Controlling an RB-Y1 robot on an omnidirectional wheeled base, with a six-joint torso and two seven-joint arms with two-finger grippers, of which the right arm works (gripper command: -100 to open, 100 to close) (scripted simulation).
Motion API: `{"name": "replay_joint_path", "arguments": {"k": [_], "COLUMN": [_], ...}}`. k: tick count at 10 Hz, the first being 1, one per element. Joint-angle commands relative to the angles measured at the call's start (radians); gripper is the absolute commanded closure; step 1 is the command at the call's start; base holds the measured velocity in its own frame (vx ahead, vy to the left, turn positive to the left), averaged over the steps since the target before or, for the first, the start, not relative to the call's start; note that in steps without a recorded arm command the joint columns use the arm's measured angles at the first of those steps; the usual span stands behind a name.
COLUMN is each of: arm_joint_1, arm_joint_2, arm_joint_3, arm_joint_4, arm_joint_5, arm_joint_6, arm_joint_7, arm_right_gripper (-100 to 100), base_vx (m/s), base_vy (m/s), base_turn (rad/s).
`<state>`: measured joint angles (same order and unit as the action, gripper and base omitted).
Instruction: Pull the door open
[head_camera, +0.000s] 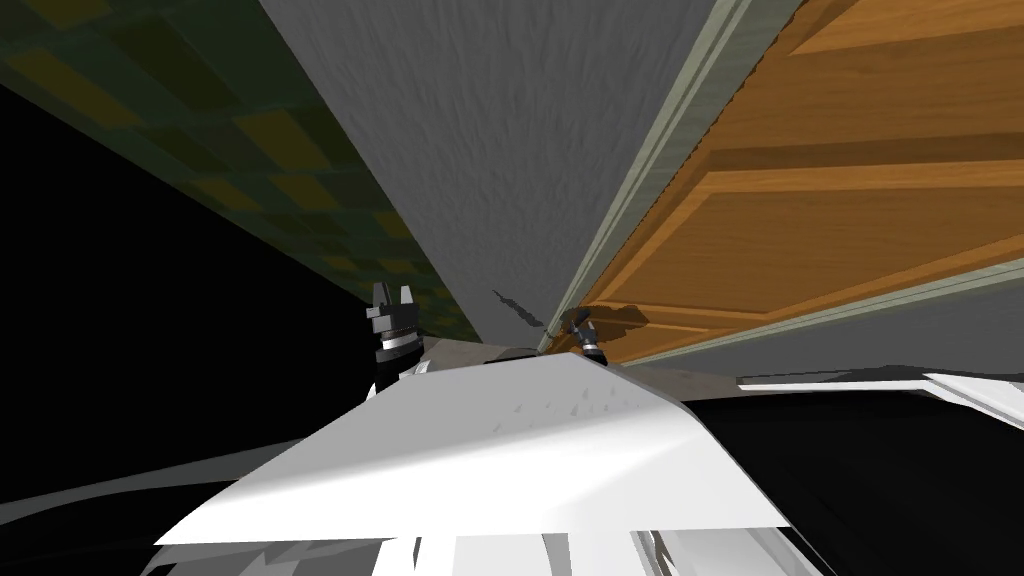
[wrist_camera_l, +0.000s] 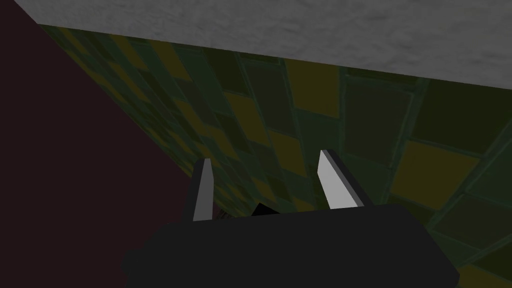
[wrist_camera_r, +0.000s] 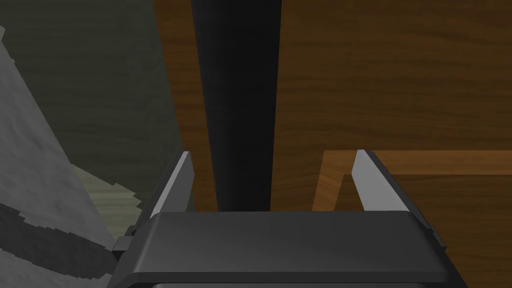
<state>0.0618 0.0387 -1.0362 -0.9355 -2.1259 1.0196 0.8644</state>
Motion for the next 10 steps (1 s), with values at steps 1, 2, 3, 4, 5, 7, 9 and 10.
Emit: {"name": "replay_joint_path", "arguments": {"k": [1,2,3,4,5,7,9,10], "arm_joint_1": [-0.002,-0.002,-0.002,-0.002,-0.002,0.001,0.004,0.006], "arm_joint_2": [-0.001,-0.001,-0.001,-0.001,-0.001,-0.026,-0.050,-0.059], "arm_joint_3": [0.001,0.001,0.001,0.001,0.001,0.012,0.023,0.029], "arm_joint_4": [0.001,0.001,0.001,0.001,0.001,0.010,0.016,0.019], "arm_joint_5": [0.000,0.000,0.000,0.000,0.000,0.009,0.018,0.024], "arm_joint_6": [0.002,0.002,0.002,0.002,0.002,0.018,0.036,0.047], "arm_joint_7": [0.001,0.001,0.001,0.001,0.001,-0.004,-0.009,-0.013], "arm_right_gripper": [100,100,100,100,100,100,100,100], "base_vx": [-0.013,-0.018,-0.006,0.000,0.000,-0.036,-0.169,-0.199], "base_vy": [0.002,0.028,0.011,0.000,0.000,-0.008,-0.038,-0.010], "base_turn": [0.012,0.044,-0.020,0.000,0.000,0.025,0.068,0.038]}}
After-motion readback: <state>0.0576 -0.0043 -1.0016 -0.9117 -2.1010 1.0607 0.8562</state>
